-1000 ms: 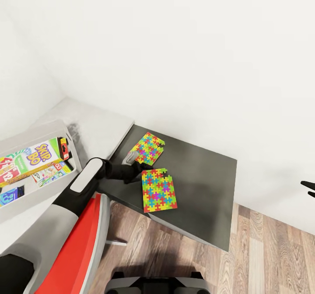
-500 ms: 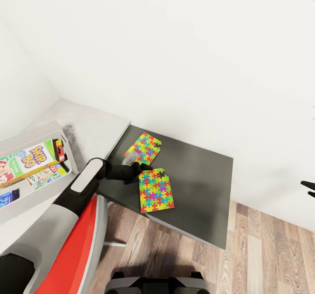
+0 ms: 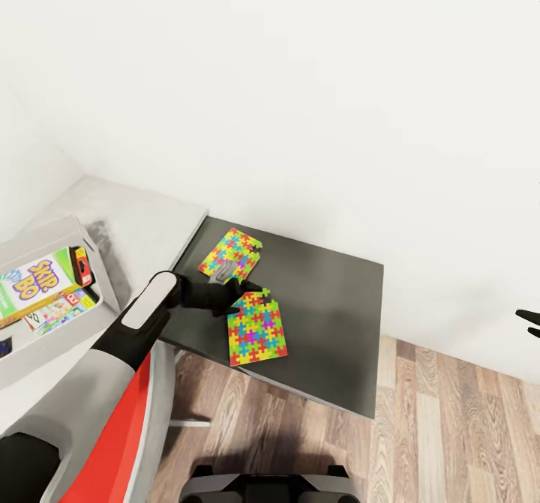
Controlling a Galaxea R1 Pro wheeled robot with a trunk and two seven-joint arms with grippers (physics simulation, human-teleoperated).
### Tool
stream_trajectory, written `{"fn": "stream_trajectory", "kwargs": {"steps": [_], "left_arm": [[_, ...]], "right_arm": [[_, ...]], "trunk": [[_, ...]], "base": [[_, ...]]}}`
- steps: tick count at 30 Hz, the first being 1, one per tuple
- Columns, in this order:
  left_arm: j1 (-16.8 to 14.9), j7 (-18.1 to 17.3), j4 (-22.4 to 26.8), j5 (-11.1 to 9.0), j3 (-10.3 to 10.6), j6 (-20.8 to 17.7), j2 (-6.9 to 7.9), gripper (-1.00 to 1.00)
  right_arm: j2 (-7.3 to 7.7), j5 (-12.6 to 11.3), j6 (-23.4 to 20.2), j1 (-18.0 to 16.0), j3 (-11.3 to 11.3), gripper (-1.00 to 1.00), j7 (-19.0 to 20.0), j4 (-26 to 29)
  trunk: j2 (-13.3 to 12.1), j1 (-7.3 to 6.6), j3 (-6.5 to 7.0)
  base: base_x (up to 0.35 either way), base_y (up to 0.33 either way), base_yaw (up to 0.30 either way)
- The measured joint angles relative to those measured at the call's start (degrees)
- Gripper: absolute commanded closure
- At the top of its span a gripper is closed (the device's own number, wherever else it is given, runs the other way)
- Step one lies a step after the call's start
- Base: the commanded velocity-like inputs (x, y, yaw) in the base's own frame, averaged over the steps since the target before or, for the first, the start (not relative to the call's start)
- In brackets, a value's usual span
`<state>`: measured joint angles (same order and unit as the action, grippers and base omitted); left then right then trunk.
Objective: Put all the toys in the child's room - the three board games (two on the bed and one on the table), the two jigsaw puzzles on the table, and the tennis ball on the table - inside the toy box on the table in the child's room.
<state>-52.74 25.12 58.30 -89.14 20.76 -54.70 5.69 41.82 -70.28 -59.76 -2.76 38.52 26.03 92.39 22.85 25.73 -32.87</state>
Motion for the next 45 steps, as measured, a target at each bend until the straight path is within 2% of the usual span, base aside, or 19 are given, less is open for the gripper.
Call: {"fn": "stream_trajectory", "kwargs": {"steps": [20,22,26,33,45], "left_arm": [[-0.07,-0.14,-0.22,-0.35,-0.01,0.05,0.05,-1.0],[-0.07,-0.24,-0.47,-1.25,-0.1,0.14,0.31,-1.0],[-0.14,-0.15,0.62,0.3,-0.32,-0.39,1.15,-1.0],[-0.16,-0.35,3.26,-0.19,-0.58,-0.68,3.3,-1.0],[-0.26,-0.49,8.83,-0.34,-3.5,-1.22,3.99,-1.0]], "right_arm": [[0.0,0.0,0.0,0.0,0.0,-1.0,0.01,0.0],[0.0,0.01,0.0,0.0,-0.01,-1.0,0.02,0.0],[0.0,0.01,0.0,0.0,-0.02,-1.0,0.05,0.0],[0.0,0.01,0.0,0.0,-0.07,-1.0,0.07,0.0],[0.0,0.01,0.0,0.0,-0.08,-1.0,0.08,0.0]], "trunk": [[0.0,0.0,0.0],[-0.02,0.01,-0.01],[-0.03,0.02,-0.01],[-0.03,0.02,-0.01],[-0.03,0.02,-0.01]], "base": [[0.0,0.0,-0.009],[0.0,0.0,0.0],[0.0,0.0,0.0],[0.0,0.0,0.0],[0.0,0.0,0.0]]}}
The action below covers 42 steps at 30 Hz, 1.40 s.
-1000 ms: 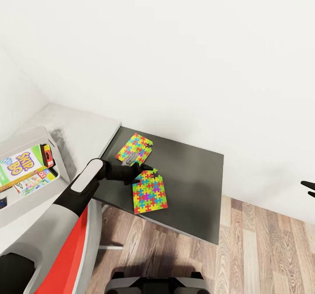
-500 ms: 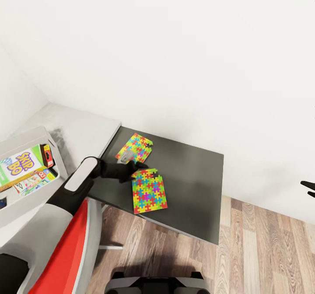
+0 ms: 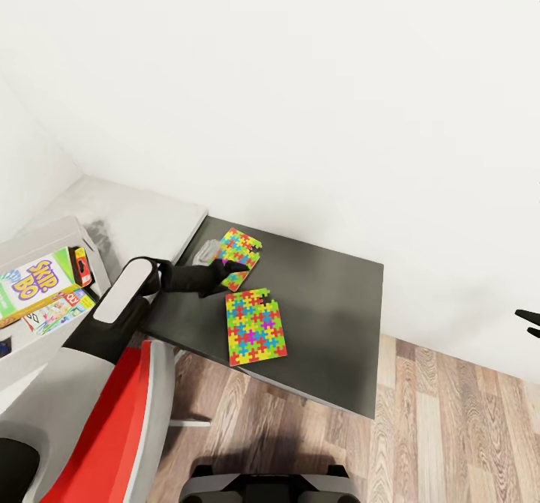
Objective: Put all the toys in the child's room - the three board games (two on the bed and one on the table), the two jigsaw puzzles on the table, and the tennis ball on the table - inside the toy box on the table in the child's room.
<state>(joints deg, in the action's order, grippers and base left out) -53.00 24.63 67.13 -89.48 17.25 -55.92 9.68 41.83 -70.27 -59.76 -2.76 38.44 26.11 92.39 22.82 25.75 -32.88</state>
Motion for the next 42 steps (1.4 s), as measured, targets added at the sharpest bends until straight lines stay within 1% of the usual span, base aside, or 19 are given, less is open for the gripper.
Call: {"fn": "stream_trajectory", "kwargs": {"steps": [5,8,9,12,17,19,22,23,26,27,31,36,42], "left_arm": [[-0.49,-0.02,1.28,-0.77,-0.54,-0.27,0.09,-1.0],[-0.74,0.06,1.72,-2.41,-0.68,-0.35,0.14,-1.0],[-0.74,0.06,1.72,-2.41,-0.68,-0.36,0.14,-1.0],[-0.85,0.16,1.58,-3.6,-0.6,-0.5,0.19,-1.0],[-0.81,0.88,0.25,-4.3,-0.33,-0.9,0.29,-1.0],[-0.78,1.38,-0.24,-4.41,-0.29,-1.03,0.31,-1.0],[-0.72,3.85,-1.57,-4.69,-0.36,-1.32,0.33,-1.0],[-0.72,3.88,-1.58,-4.75,-0.36,-1.31,0.33,-1.0],[-0.76,6.79,-2.81,-4.89,-0.55,-1.48,0.28,-1.0],[-0.76,6.83,-2.82,-4.94,-0.55,-1.46,0.28,-1.0],[-0.86,9.2,-4.31,-5.04,-0.48,-1.57,0.19,-1.0],[-0.93,10.04,-5.56,-5.09,-0.28,-1.59,0.03,-1.0],[-0.98,10.63,-6.85,-5.1,-0.12,-1.62,-0.15,-1.0]], "right_arm": [[0.0,0.0,0.0,0.0,0.0,-1.0,0.0,0.0],[0.0,0.0,0.0,0.0,0.0,-1.0,0.0,0.0],[0.0,0.0,0.0,0.0,0.0,-1.0,0.0,0.0],[0.0,0.0,0.0,0.0,0.0,-1.0,0.0,0.0],[0.0,0.0,0.0,0.01,0.0,-1.0,0.0,0.0],[0.0,0.0,0.0,0.01,0.0,-1.0,0.0,0.0],[0.0,0.0,0.0,0.01,0.0,-1.0,0.0,0.0],[0.0,0.0,0.0,0.01,0.0,-1.0,0.0,0.0],[0.0,0.0,0.0,0.02,-0.02,-1.0,0.0,0.0],[0.0,0.0,0.0,0.02,-0.02,-1.0,0.0,0.0],[0.0,0.0,0.0,0.01,-0.06,-1.0,0.0,0.0],[0.0,0.0,0.0,0.0,-0.19,-1.0,0.0,0.0],[0.0,0.03,0.0,0.0,-1.24,-1.0,0.0,0.0]], "trunk": [[0.0,0.0,0.0],[0.0,0.0,0.0],[0.0,0.0,0.0],[0.0,0.0,0.0],[0.0,0.0,0.0],[0.0,0.0,0.0],[0.0,0.0,0.0],[0.0,0.0,0.0],[0.0,0.0,0.0],[0.0,0.0,0.0],[0.0,0.0,0.0],[0.0,0.0,0.0],[0.0,0.0,0.0]], "base": [[0.0,0.0,0.0],[0.0,0.0,0.0],[0.0,0.0,0.0],[0.0,0.0,0.0],[0.0,0.0,0.0],[0.0,0.0,0.0],[0.0,0.0,0.0],[0.0,0.0,0.0],[0.0,0.0,0.0],[0.0,0.0,0.0],[0.0,0.0,0.0],[0.0,0.0,0.0],[0.0,0.0,0.0]]}}
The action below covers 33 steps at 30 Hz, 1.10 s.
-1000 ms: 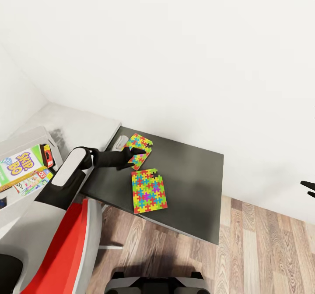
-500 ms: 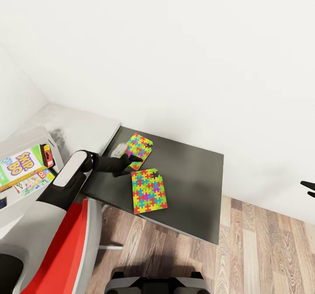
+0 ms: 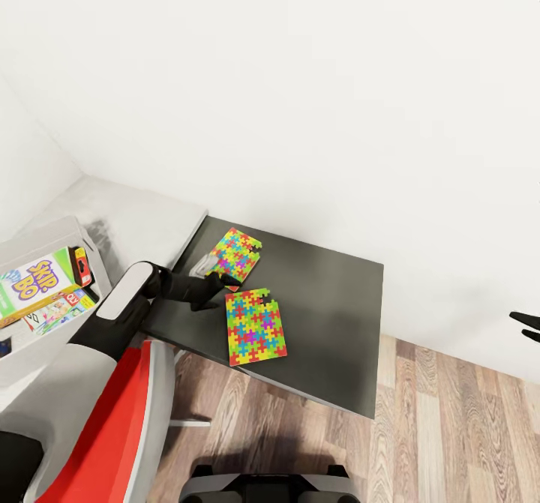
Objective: Put all the toys in the child's room - the three board games (two on the bed and one on the table), the two jigsaw puzzles on the table, and the tennis ball on the table - inside the toy box on the table in the child's room.
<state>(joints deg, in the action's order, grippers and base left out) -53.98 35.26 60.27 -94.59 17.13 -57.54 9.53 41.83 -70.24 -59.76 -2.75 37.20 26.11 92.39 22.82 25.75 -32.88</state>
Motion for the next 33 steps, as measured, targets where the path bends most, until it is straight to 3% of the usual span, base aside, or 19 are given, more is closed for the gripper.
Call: {"fn": "stream_trajectory", "kwargs": {"steps": [33], "left_arm": [[0.08,0.05,-2.47,0.08,0.21,-0.01,-0.58,-1.0]], "right_arm": [[0.0,0.01,0.0,-0.09,-0.75,-1.0,-0.04,0.0]], "trunk": [[0.0,0.0,0.0]], "base": [[0.0,0.0,0.0]]}}
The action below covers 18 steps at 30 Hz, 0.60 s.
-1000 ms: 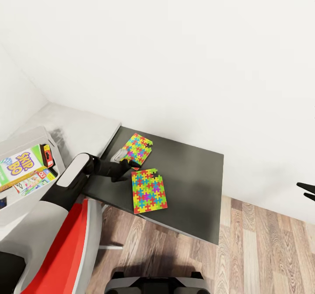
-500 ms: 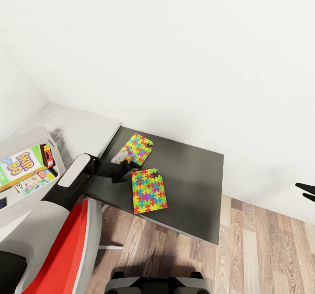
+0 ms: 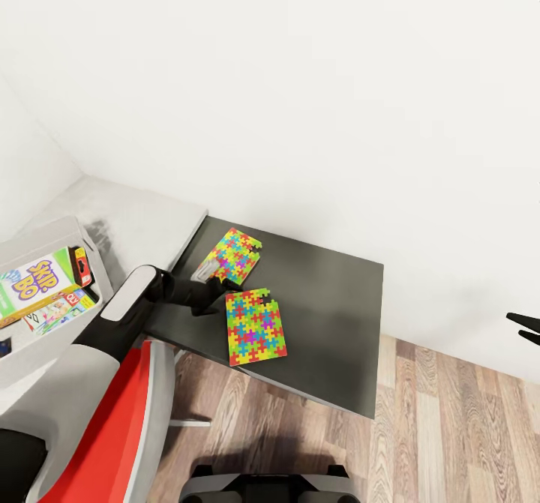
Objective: Put all the toys in the child's room - the three board games (two on the bed and one on the table), the two jigsaw puzzles on the table, and the tennis ball on the table - inside the toy box on the table in the child's room.
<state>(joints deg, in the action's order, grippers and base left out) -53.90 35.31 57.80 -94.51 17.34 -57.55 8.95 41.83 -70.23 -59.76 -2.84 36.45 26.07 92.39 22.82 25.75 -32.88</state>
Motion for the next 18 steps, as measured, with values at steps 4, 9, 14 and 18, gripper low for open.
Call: {"fn": "stream_trajectory", "kwargs": {"steps": [4,9,14,18], "left_arm": [[0.03,-0.04,-0.15,0.03,0.02,0.0,-0.01,-1.0],[0.05,-0.07,-0.62,0.08,0.07,0.0,-0.03,-1.0],[0.14,-0.19,-0.94,0.13,0.09,0.0,-0.03,-1.0],[0.25,-0.27,-1.1,0.16,0.09,0.0,-0.04,-1.0]], "right_arm": [[0.0,0.02,0.0,0.0,0.02,-1.0,0.02,0.0],[0.0,0.03,0.0,0.0,0.04,-1.0,0.03,0.0],[0.0,0.03,0.0,0.0,0.05,-1.0,0.04,0.0],[0.0,0.01,0.0,0.0,0.05,-1.0,0.04,0.0]], "trunk": [[0.0,0.0,0.0],[0.0,0.0,0.0],[0.0,0.0,0.0],[0.0,0.0,0.0]], "base": [[0.0,0.0,0.0],[0.0,0.0,0.0],[0.0,0.0,0.0],[0.0,0.0,0.0]]}}
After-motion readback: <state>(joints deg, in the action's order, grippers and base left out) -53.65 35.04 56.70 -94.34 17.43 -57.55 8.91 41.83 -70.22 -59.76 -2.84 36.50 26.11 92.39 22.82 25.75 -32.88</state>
